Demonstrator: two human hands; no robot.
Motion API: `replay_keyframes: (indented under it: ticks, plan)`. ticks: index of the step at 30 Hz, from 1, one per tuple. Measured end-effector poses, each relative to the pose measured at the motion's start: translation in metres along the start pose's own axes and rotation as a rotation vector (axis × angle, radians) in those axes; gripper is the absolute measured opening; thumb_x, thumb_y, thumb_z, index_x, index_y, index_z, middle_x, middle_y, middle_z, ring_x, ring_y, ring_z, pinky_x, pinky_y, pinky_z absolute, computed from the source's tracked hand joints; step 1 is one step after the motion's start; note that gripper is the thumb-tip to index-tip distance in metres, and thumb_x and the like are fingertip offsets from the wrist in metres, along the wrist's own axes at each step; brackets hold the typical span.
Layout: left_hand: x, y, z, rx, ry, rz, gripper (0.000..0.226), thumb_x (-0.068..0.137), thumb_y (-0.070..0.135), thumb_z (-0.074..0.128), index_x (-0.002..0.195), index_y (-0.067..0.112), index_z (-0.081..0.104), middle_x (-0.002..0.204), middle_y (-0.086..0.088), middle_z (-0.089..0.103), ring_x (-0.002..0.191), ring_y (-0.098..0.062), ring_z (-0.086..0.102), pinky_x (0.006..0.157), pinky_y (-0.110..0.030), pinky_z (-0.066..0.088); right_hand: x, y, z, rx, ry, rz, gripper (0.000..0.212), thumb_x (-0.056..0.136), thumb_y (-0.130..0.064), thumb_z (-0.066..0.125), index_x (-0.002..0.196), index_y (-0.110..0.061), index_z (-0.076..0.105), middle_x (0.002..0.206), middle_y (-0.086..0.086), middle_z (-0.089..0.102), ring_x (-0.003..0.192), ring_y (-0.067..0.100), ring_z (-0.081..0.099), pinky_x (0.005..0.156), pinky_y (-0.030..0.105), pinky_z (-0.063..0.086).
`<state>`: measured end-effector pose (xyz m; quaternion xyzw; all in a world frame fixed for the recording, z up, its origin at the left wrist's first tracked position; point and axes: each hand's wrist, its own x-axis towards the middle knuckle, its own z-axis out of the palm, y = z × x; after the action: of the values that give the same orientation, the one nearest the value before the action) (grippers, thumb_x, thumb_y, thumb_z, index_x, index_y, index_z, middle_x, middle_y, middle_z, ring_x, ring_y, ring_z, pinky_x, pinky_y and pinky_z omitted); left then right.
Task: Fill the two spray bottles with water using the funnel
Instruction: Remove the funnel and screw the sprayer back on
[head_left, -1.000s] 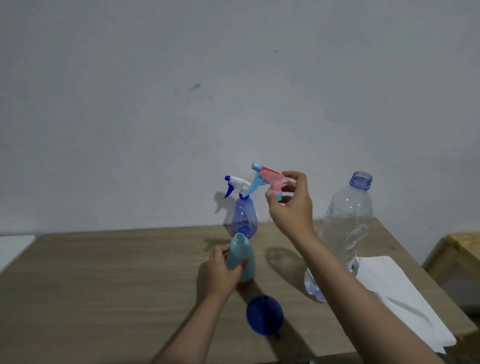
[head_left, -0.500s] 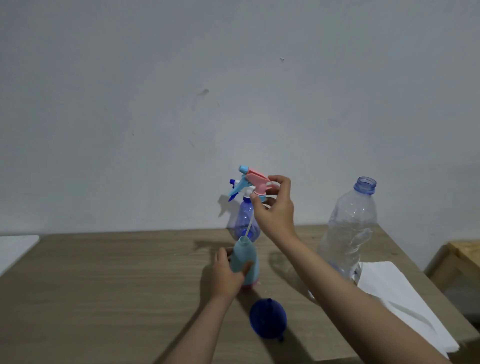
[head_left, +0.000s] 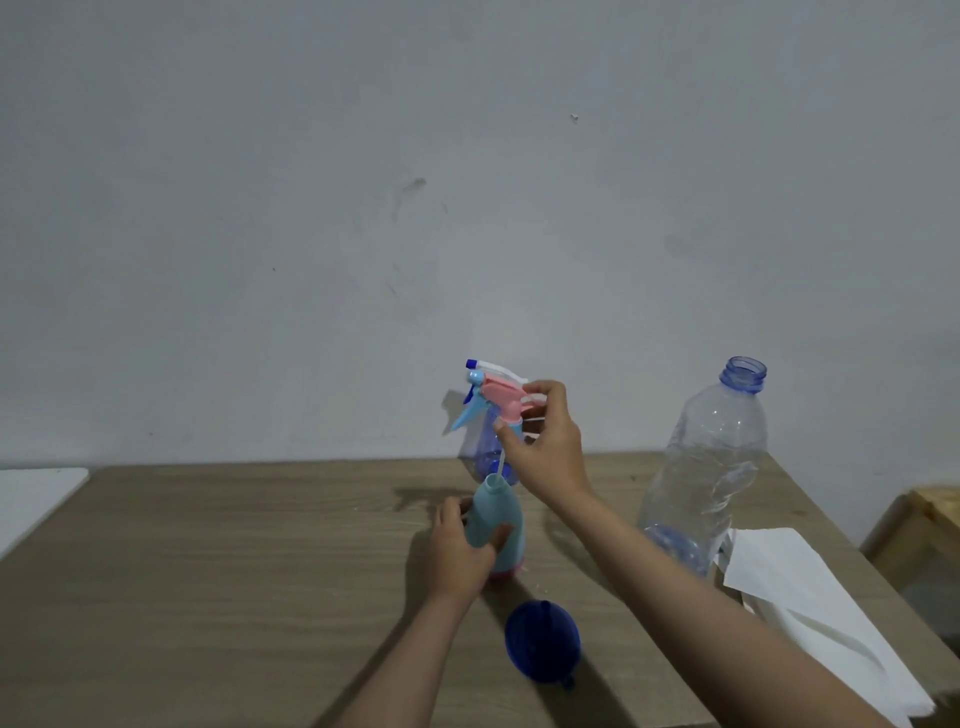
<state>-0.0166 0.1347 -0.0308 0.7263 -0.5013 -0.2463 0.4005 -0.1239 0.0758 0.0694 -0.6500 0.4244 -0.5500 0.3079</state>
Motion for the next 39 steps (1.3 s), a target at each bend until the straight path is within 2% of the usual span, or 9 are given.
replay_keyframes:
  ticks: [4, 7, 10, 15, 19, 22, 26, 33, 39]
  plan:
    - [0.002, -0.003, 0.002, -0.016, 0.022, -0.003, 0.053, 0.072, 0.039, 0.08, 0.113, 0.017, 0.055, 0.113, 0.004, 0.06, 0.094, -0.006, 0.055, 0.057, -0.005, 0.037, -0.019, 0.03, 0.006, -0.077, -0.143, 0.053, 0.038, 0.076, -0.012, 0.076, 0.101, -0.019, 0.048, 0.093, -0.006, 0.065, 0.077, -0.004, 0.061, 0.063, 0.006, 0.044]
    - [0.002, -0.004, 0.001, -0.023, 0.023, -0.024, 0.061, 0.07, 0.047, 0.079, 0.119, 0.021, 0.055, 0.115, 0.006, 0.063, 0.103, -0.012, 0.061, 0.064, -0.008, 0.04, -0.028, 0.046, 0.008, -0.068, -0.164, 0.099, 0.04, 0.073, -0.009, 0.078, 0.098, -0.022, 0.049, 0.094, -0.007, 0.065, 0.084, 0.007, 0.064, 0.065, 0.006, 0.045]
    - [0.002, -0.003, 0.0, 0.008, 0.032, -0.036, 0.064, 0.068, 0.053, 0.076, 0.122, 0.026, 0.054, 0.116, 0.007, 0.064, 0.102, -0.012, 0.063, 0.074, -0.023, 0.048, -0.031, 0.053, 0.012, -0.054, -0.155, 0.118, 0.04, 0.073, -0.006, 0.078, 0.098, -0.021, 0.051, 0.094, -0.012, 0.064, 0.086, 0.008, 0.065, 0.07, 0.013, 0.05]
    - [0.0, -0.003, -0.001, 0.011, 0.027, -0.005, 0.049, 0.069, 0.048, 0.077, 0.108, 0.027, 0.054, 0.11, 0.006, 0.064, 0.093, -0.008, 0.06, 0.063, -0.013, 0.046, -0.032, 0.055, 0.017, -0.023, -0.106, 0.155, 0.051, 0.066, -0.006, 0.083, 0.097, -0.024, 0.047, 0.091, -0.007, 0.063, 0.079, 0.006, 0.064, 0.065, 0.013, 0.051]
    - [0.0, -0.009, -0.001, 0.079, 0.063, -0.001, 0.058, 0.058, 0.074, 0.061, 0.101, 0.037, 0.05, 0.099, 0.014, 0.066, 0.087, -0.011, 0.064, 0.064, -0.033, 0.055, -0.033, 0.059, 0.017, 0.026, -0.166, 0.269, 0.053, 0.068, -0.013, 0.084, 0.108, -0.026, 0.052, 0.1, -0.011, 0.059, 0.091, 0.006, 0.062, 0.07, 0.013, 0.05]
    - [-0.002, -0.003, -0.002, 0.029, 0.035, 0.015, 0.052, 0.067, 0.052, 0.076, 0.107, 0.026, 0.054, 0.105, 0.01, 0.064, 0.09, -0.008, 0.061, 0.057, -0.01, 0.043, -0.032, 0.063, 0.014, 0.004, -0.242, 0.277, 0.034, 0.074, -0.009, 0.079, 0.085, -0.034, 0.058, 0.089, -0.008, 0.061, 0.086, 0.009, 0.06, 0.071, 0.013, 0.046]
    - [-0.001, 0.001, -0.001, -0.024, 0.059, 0.013, 0.046, 0.07, 0.034, 0.082, 0.103, 0.015, 0.057, 0.099, 0.005, 0.065, 0.086, -0.014, 0.062, 0.054, -0.008, 0.037, -0.027, 0.066, 0.021, -0.01, -0.167, 0.349, 0.034, 0.063, -0.014, 0.088, 0.073, -0.021, 0.057, 0.072, -0.007, 0.06, 0.069, 0.009, 0.056, 0.065, 0.022, 0.047]
    - [-0.005, 0.005, -0.006, 0.043, 0.047, 0.012, 0.046, 0.072, 0.043, 0.078, 0.106, 0.024, 0.054, 0.104, 0.007, 0.067, 0.089, -0.012, 0.064, 0.049, -0.009, 0.034, -0.031, 0.07, 0.022, -0.025, -0.174, 0.252, 0.038, 0.067, -0.018, 0.086, 0.096, -0.014, 0.061, 0.093, 0.001, 0.065, 0.086, 0.011, 0.061, 0.07, 0.016, 0.05]
    - [-0.003, 0.008, -0.005, 0.001, 0.02, 0.006, 0.044, 0.075, 0.021, 0.078, 0.111, 0.008, 0.056, 0.115, -0.006, 0.062, 0.101, -0.022, 0.06, 0.057, 0.003, 0.035, -0.03, 0.065, 0.022, -0.043, -0.194, 0.262, 0.017, 0.081, -0.016, 0.074, 0.093, -0.017, 0.064, 0.093, 0.0, 0.066, 0.087, 0.009, 0.06, 0.072, 0.011, 0.047]
